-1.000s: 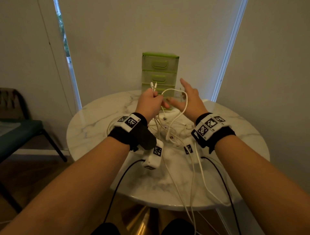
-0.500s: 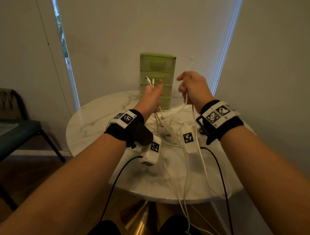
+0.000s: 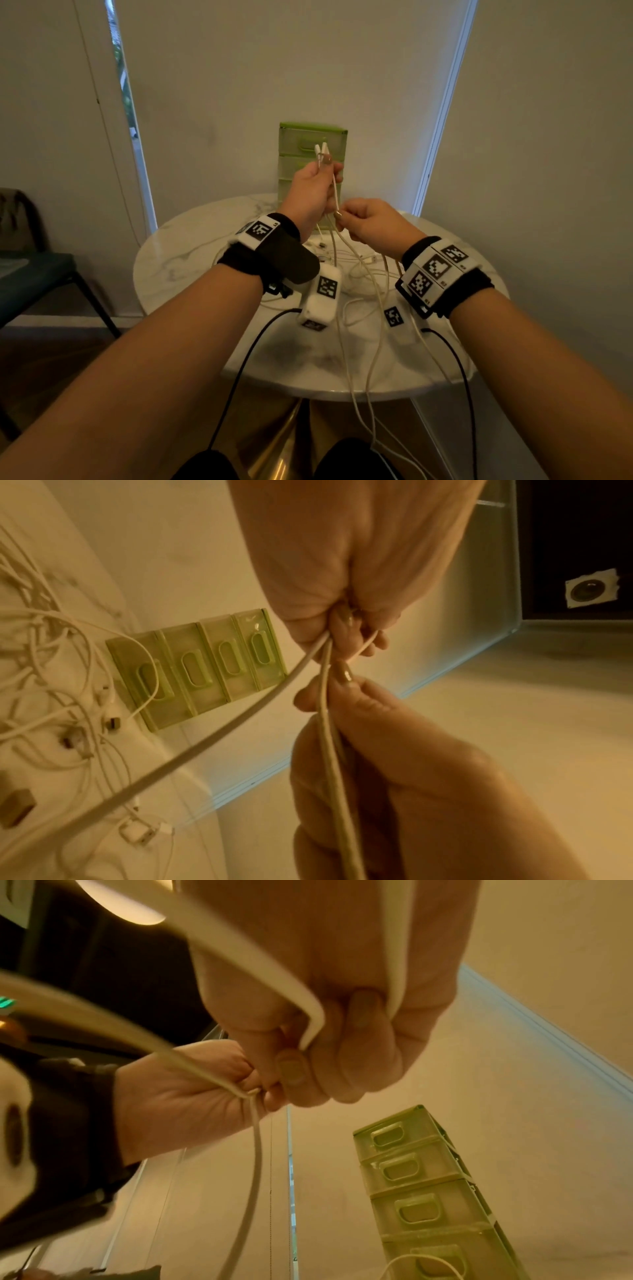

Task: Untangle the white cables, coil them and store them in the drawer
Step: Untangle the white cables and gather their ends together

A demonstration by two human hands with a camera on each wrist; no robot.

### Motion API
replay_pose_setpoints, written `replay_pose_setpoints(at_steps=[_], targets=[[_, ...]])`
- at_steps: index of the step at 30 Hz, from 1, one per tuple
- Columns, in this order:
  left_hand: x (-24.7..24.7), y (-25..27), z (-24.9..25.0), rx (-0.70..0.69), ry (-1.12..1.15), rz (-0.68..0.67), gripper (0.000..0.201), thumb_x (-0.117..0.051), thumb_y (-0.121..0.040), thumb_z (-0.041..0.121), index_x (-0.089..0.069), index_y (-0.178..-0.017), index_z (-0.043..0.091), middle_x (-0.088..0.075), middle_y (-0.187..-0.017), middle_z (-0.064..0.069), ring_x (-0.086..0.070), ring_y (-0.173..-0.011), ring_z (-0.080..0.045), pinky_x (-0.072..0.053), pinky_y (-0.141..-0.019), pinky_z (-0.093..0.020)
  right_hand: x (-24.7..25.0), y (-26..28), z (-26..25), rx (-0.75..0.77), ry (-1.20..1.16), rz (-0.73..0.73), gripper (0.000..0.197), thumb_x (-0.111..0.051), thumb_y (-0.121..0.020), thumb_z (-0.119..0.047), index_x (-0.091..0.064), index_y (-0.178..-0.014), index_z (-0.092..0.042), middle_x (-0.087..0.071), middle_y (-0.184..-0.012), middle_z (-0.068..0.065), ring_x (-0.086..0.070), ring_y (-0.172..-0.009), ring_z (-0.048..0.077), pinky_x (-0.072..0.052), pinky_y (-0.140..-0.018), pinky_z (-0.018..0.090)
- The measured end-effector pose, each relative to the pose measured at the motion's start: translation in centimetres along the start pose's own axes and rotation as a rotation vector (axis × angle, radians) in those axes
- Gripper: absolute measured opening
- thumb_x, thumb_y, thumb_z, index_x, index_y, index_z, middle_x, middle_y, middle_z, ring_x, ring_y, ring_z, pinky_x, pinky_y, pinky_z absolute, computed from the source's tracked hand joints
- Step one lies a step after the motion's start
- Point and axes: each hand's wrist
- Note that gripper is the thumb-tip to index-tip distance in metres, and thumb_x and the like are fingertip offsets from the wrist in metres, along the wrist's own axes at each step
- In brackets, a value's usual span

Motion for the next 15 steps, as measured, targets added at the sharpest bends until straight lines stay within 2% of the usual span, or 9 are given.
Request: replay_pose_setpoints(at_steps=[3, 5, 7, 8, 10, 12, 13, 15], targets=[[-0.8, 0.6, 0.3, 0.024, 0.048, -0.035, 0.026, -0.029, -0.103, 0.020, -0.047, -0.084, 0.015, -0.042, -0.067, 0.003, -0.028, -0.043, -0.003, -0.024, -0.039, -0.014, 0.8, 1.2, 0.0, -0.076, -0.128, 0.031, 0.024, -0.045, -0.097, -0.019, -0.060, -0.082, -0.008, -0.040, -0.054, 0.000, -0.034, -0.033, 0.001, -0.027, -0.035, 0.013], [-1.4, 1.0, 0.3, 0.036, 0.048, -0.068, 0.025, -0.029, -0.103, 0.020, -0.045, -0.084, 0.017, -0.039, -0.065, 0.004, -0.030, -0.045, -0.003, -0.024, -0.041, -0.016, 1.5, 1.6, 0.5, -0.113, -0.226, 0.162, 0.024, -0.041, -0.097, -0.017, -0.061, -0.092, -0.006, -0.040, -0.056, 0.001, -0.033, -0.040, 0.008, -0.027, -0.039, 0.019], [-1.8, 1.3, 0.1, 0.029, -0.011, -0.079, 0.027, -0.028, -0.103, 0.025, -0.044, -0.082, 0.020, -0.037, -0.064, 0.007, -0.031, -0.053, -0.005, -0.026, -0.049, -0.019, 2.4, 2.3, 1.2, -0.184, -0.243, 0.264, 0.022, -0.039, -0.095, -0.011, -0.060, -0.091, -0.010, -0.043, -0.057, 0.003, -0.036, -0.045, 0.014, -0.031, -0.041, 0.022], [-2.0, 1.4, 0.1, 0.020, -0.037, -0.081, 0.028, -0.027, -0.103, 0.028, -0.043, -0.080, 0.021, -0.036, -0.063, 0.008, -0.031, -0.057, -0.007, -0.027, -0.054, -0.022, 3.0, 2.7, 1.6, -0.241, -0.185, 0.265, 0.022, -0.039, -0.092, -0.008, -0.060, -0.089, -0.011, -0.046, -0.058, 0.005, -0.040, -0.047, 0.016, -0.035, -0.042, 0.023], [-2.2, 1.4, 0.0, 0.024, -0.002, -0.095, 0.030, -0.026, -0.103, 0.032, -0.042, -0.079, 0.022, -0.036, -0.057, 0.010, -0.033, -0.057, -0.008, -0.031, -0.058, -0.025, 4.4, 3.8, 2.4, -0.391, 0.056, 0.109, 0.022, -0.042, -0.087, -0.005, -0.063, -0.093, -0.007, -0.054, -0.061, 0.007, -0.049, -0.052, 0.019, -0.041, -0.047, 0.024], [-2.6, 1.4, 0.1, 0.075, 0.128, -0.141, 0.031, -0.026, -0.103, 0.034, -0.040, -0.079, 0.021, -0.035, -0.050, 0.011, -0.032, -0.046, -0.007, -0.034, -0.048, -0.020, 5.5, 5.2, 2.9, -0.512, 0.319, -0.087, 0.024, -0.049, -0.085, -0.002, -0.066, -0.101, 0.000, -0.059, -0.064, 0.006, -0.052, -0.059, 0.017, -0.042, -0.051, 0.023], [-3.0, 1.5, 0.2, 0.103, 0.181, -0.168, 0.031, -0.027, -0.103, 0.034, -0.039, -0.079, 0.020, -0.032, -0.049, 0.011, -0.028, -0.041, -0.005, -0.029, -0.040, -0.016, 5.9, 5.7, 3.3, -0.516, 0.375, -0.109, 0.025, -0.053, -0.083, 0.000, -0.067, -0.103, 0.000, -0.062, -0.068, 0.005, -0.054, -0.064, 0.015, -0.043, -0.055, 0.023], [-4.1, 1.7, 0.2, 0.147, 0.228, -0.225, 0.030, -0.027, -0.103, 0.034, -0.038, -0.078, 0.020, -0.030, -0.048, 0.010, -0.022, -0.036, -0.003, -0.019, -0.034, -0.012, 6.3, 6.1, 4.3, -0.447, 0.297, 0.020, 0.028, -0.053, -0.081, 0.005, -0.068, -0.103, -0.004, -0.069, -0.091, 0.008, -0.057, -0.082, 0.016, -0.047, -0.074, 0.024]])
Point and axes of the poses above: each hand's wrist, its own y-axis away from the middle knuckle, its own x-axis out of the back of the hand, z = x × y
